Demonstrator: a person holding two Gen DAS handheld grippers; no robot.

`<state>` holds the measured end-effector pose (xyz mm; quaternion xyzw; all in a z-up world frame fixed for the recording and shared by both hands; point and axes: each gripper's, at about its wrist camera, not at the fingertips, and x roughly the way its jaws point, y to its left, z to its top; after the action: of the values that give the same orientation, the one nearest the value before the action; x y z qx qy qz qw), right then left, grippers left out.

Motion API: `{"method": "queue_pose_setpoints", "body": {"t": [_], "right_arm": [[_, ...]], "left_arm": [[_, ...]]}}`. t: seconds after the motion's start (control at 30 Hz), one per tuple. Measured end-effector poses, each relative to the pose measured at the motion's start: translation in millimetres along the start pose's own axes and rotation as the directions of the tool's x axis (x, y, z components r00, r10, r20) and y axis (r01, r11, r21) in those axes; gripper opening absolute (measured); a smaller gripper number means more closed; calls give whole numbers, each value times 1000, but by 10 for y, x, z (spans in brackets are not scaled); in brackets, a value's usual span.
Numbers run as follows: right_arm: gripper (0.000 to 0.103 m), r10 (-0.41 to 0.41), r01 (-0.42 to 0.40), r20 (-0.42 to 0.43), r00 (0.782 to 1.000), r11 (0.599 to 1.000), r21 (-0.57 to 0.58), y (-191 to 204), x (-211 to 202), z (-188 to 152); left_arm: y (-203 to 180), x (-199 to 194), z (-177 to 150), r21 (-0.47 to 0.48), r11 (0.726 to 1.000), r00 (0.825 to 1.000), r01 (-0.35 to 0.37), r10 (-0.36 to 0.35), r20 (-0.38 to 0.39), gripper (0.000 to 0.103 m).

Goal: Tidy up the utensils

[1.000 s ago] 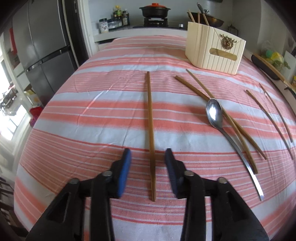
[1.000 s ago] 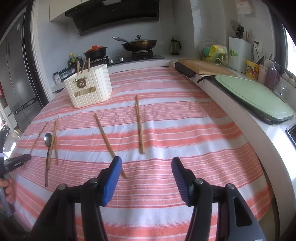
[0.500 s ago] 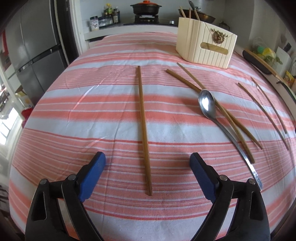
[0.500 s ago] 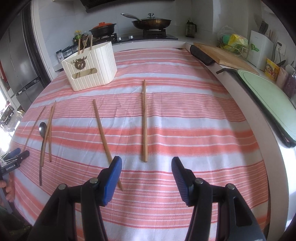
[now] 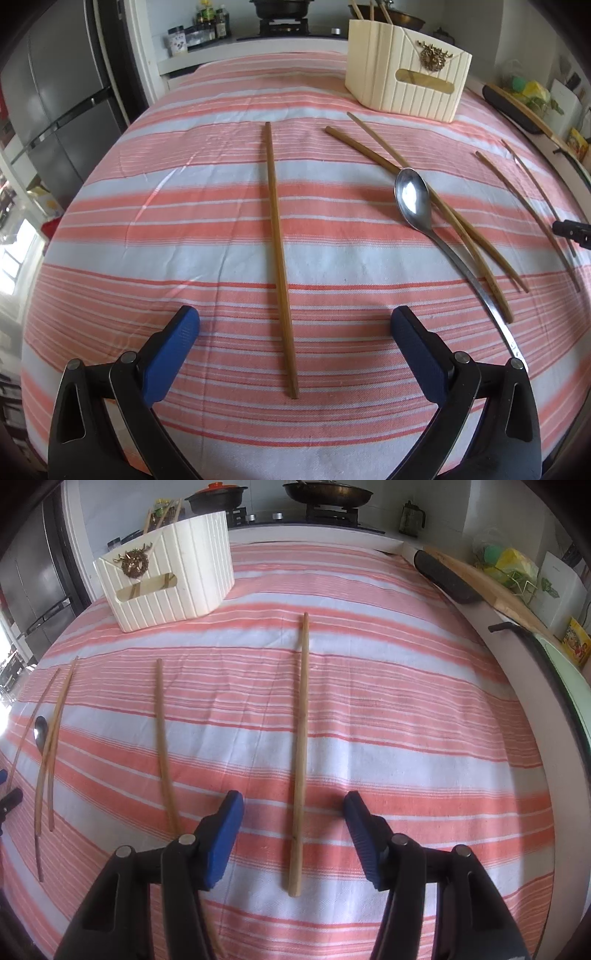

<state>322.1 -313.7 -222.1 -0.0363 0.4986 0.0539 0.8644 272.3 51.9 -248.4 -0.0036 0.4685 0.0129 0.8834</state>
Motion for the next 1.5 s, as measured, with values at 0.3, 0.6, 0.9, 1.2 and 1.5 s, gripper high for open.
{"method": "queue_pose_setpoints", "body": {"t": [0.3,0.6,0.9,1.2,1.5], "right_arm": [[59,19,-19,-13,1000,1000,-13,-56,28,22],[61,31,-34,-71,997,998,-48,-44,107,133],[72,51,-56,-76,996,997,-62,-20,126,143],[54,45,-62,-141,989,991,-118,-48,331,552],[36,56,-70,-173,983,995,-76,-41,752,1276]], "left_arm": [[-3,-48,-76,-3,1000,1000,-1,1,16,103],[12,-27,-35,30,999,999,38,-37,-24,103],[111,-76,158,56,993,992,104,-100,-77,102],[299,246,770,82,987,984,139,-128,-122,102],[375,736,1235,71,990,978,124,-109,-180,91]]}}
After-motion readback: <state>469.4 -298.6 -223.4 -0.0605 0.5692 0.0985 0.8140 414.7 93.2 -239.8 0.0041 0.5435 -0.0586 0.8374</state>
